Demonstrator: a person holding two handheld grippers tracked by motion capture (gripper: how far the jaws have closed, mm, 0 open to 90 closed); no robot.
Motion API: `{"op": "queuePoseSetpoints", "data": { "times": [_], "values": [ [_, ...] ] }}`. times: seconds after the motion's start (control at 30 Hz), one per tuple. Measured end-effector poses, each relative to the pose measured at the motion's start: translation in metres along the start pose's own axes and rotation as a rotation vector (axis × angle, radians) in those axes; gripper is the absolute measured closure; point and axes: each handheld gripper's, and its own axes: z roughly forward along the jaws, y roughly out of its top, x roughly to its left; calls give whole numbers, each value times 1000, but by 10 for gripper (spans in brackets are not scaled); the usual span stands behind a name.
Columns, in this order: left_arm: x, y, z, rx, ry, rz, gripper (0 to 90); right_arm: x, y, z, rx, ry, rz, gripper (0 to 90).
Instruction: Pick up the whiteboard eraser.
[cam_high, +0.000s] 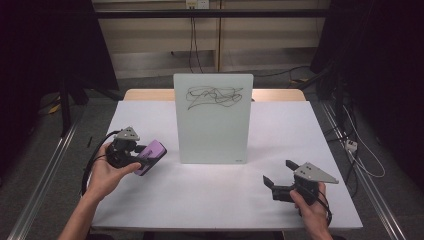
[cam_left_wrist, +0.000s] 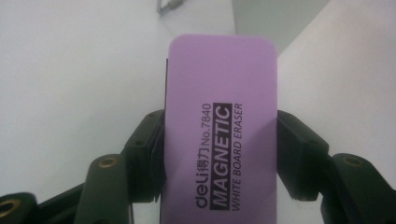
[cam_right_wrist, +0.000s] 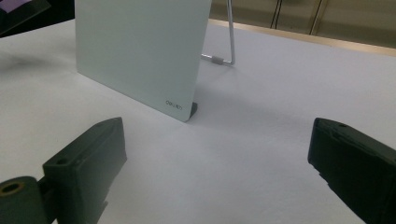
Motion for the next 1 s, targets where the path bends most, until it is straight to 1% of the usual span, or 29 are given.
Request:
{"op": "queuePoseSetpoints", "data": {
  "times": [0.03, 0.07, 0.1, 0.13, 0.17, 0.23, 0.27, 0.33, 0.37, 0.43, 0.47, 0.5, 0.57, 0.6, 0.63, 0.67, 0.7, 0.73, 0.8, 0.9, 0.93, 0.97, 1.0],
  "values": [
    [0, 0, -1, -18, 2, -6, 410, 0, 0, 0, -1, -1, 1, 40],
    [-1, 1, -3, -30, 21, -8, 410, 0, 0, 0, -1, -1, 3, 40],
    [0, 0, -4, -53, 7, -17, 410, -1, 0, 0, -1, -2, 5, 40],
    [1, 1, -6, -56, 8, -20, 410, -1, 0, 0, 1, -3, 8, 40],
    [1, 0, -6, -84, 11, -25, 410, -1, -1, 0, 3, -7, 10, 40],
    [2, 1, -8, -99, 17, -28, 410, -2, 0, 0, 1, -11, 13, 40],
    [1, 0, -8, -116, 13, -39, 410, -2, -1, 0, 2, -14, 15, 40],
    [1, 1, -10, -141, 14, -38, 410, -2, -1, 0, 3, -18, 19, 40],
    [1, 1, -10, -155, 24, -38, 411, -2, -1, 0, 3, -18, 18, 40],
    [-1, 3, -13, -182, 32, -55, 411, -1, -1, -1, 4, -19, 12, 40],
    [-1, 4, -14, -195, 38, -56, 411, -1, -1, -1, 4, -18, 11, 40],
    [-1, 4, -16, -202, 38, -53, 411, -1, -1, -2, 2, -18, 15, 40],
    [-2, 5, -17, -240, 45, -55, 411, -2, -2, -2, 4, -21, 16, 40],
    [-2, 5, -18, -238, 52, -51, 411, -2, -2, -2, 5, -21, 18, 40],
    [-2, 5, -18, -246, 50, -55, 411, -3, -2, -3, 5, -21, 21, 40],
    [-2, 5, -19, -246, 56, -43, 410, -3, -2, -3, 4, -22, 22, 40],
    [-3, 5, -19, -262, 59, -51, 411, -3, -2, -3, 4, -21, 21, 40],
    [-3, 5, -20, -266, 58, -41, 411, -3, -2, -2, 4, -19, 19, 40],
    [-5, 5, -22, -295, 67, -33, 411, -2, -2, -3, 4, -17, 14, 40],
    [-6, 6, -24, -327, 53, -38, 411, -1, -2, -4, 2, -15, 15, 40],
    [-7, 6, -25, -324, 60, -28, 411, -2, -2, -4, 2, -15, 17, 40],
    [-8, 6, -25, -335, 62, -37, 411, -2, -2, -4, 0, -14, 17, 40],
    [-8, 6, -25, -340, 65, -34, 411, -2, -2, -4, 0, -14, 18, 40]
  ]
}}
